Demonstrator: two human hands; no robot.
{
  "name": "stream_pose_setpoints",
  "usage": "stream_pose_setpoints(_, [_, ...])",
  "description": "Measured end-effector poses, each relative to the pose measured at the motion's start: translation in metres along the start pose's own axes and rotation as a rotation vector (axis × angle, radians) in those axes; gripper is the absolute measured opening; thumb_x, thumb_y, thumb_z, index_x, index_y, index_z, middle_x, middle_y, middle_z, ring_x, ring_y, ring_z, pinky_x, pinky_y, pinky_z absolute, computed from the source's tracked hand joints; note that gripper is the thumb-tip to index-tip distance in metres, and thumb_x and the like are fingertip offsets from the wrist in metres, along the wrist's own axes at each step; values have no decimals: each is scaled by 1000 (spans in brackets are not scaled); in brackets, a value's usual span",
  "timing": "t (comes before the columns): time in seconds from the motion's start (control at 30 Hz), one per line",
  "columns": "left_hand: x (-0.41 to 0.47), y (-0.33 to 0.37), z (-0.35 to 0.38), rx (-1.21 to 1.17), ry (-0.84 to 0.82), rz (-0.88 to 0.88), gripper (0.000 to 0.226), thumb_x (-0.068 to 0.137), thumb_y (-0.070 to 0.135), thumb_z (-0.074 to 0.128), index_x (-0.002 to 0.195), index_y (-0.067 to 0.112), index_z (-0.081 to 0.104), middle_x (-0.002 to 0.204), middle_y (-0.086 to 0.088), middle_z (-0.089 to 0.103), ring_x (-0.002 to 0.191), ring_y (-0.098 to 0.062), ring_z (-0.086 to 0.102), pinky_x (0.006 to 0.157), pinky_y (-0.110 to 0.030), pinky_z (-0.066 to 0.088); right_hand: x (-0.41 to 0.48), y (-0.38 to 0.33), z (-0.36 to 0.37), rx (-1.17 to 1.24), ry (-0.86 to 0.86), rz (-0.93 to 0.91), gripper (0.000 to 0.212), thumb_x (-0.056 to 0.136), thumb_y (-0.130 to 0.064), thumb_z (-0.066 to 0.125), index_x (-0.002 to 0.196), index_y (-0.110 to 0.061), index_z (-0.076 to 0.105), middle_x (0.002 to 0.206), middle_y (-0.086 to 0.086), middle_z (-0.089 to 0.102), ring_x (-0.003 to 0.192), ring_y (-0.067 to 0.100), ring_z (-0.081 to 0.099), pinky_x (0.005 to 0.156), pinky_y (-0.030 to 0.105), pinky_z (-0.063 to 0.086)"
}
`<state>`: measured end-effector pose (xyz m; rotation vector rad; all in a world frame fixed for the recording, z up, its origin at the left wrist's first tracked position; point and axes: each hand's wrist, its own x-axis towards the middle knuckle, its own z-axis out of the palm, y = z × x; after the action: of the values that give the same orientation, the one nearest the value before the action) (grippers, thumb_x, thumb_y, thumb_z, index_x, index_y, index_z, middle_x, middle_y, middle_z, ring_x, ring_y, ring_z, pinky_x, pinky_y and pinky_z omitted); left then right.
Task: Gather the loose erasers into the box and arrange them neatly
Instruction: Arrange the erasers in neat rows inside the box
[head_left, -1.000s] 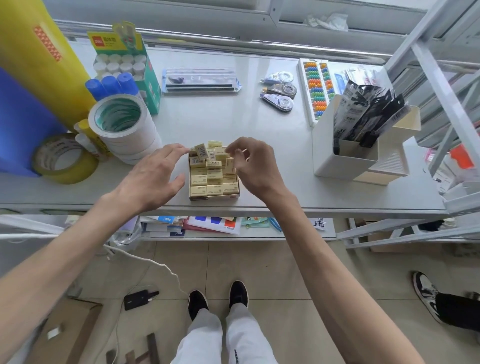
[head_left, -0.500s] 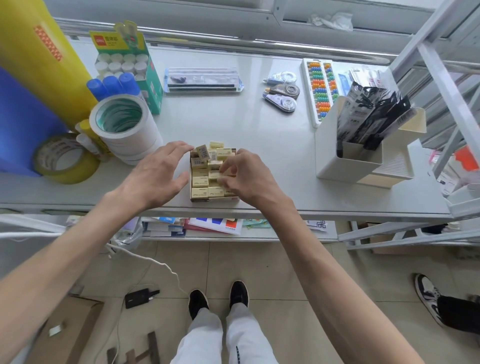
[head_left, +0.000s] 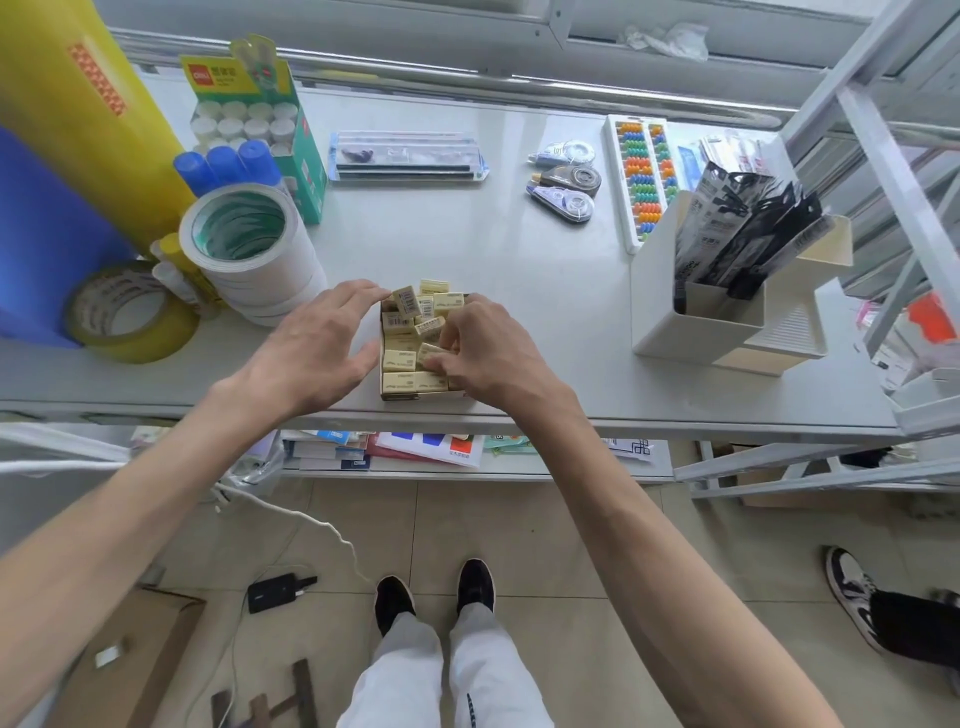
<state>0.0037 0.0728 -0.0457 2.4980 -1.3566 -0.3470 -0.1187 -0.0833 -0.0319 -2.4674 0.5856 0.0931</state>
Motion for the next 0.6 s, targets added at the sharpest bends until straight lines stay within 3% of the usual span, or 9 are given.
stream_pose_setpoints(0.17, [0, 2, -2, -6, 7, 1, 57, 93, 25, 56, 146, 17, 36, 151, -4, 39, 136, -23, 39, 112, -41, 33, -5, 0, -2, 102, -53, -47, 17, 80, -16, 76, 87, -11, 61, 93, 4, 66, 87, 24, 60, 77, 42, 53])
stream_pose_setpoints(0.3, [-2, 1, -3, -9, 10, -5, 58, 92, 24, 57, 146, 18, 36, 151, -4, 39, 137, -22, 38, 113, -41, 32, -8, 4, 3, 296, 64, -73, 9, 85, -15, 70, 89, -12, 64, 73, 2, 63, 66, 13, 56, 63, 27, 49])
stream_pose_setpoints(0.47, [-5, 0, -3, -4, 13, -12, 57, 93, 24, 55, 147, 18, 36, 151, -3, 39, 137, -22, 37, 113, -39, 30, -4, 4, 2, 403, 89, -57, 22, 97, -16, 55, 111, -18, 72, 100, 4, 57, 84, 13, 58, 72, 15, 46])
stream_pose_setpoints(0.53, [-5, 1, -3, -7, 9, -17, 57, 93, 24, 55, 147, 19, 36, 152, -3, 38, 138, -22, 37, 113, -39, 30, -2, 3, 1, 377, 41, -68, 24, 99, -15, 55, 116, -20, 70, 100, 3, 54, 83, 9, 55, 71, 12, 44])
stream_pose_setpoints(0.6, [-6, 1, -2, -8, 4, -13, 58, 93, 24, 55, 147, 19, 37, 152, -3, 38, 138, -22, 37, 113, -39, 30, -2, 3, 0, 350, 16, -68, 19, 92, -11, 64, 110, -16, 67, 93, 5, 60, 77, 13, 59, 67, 20, 51])
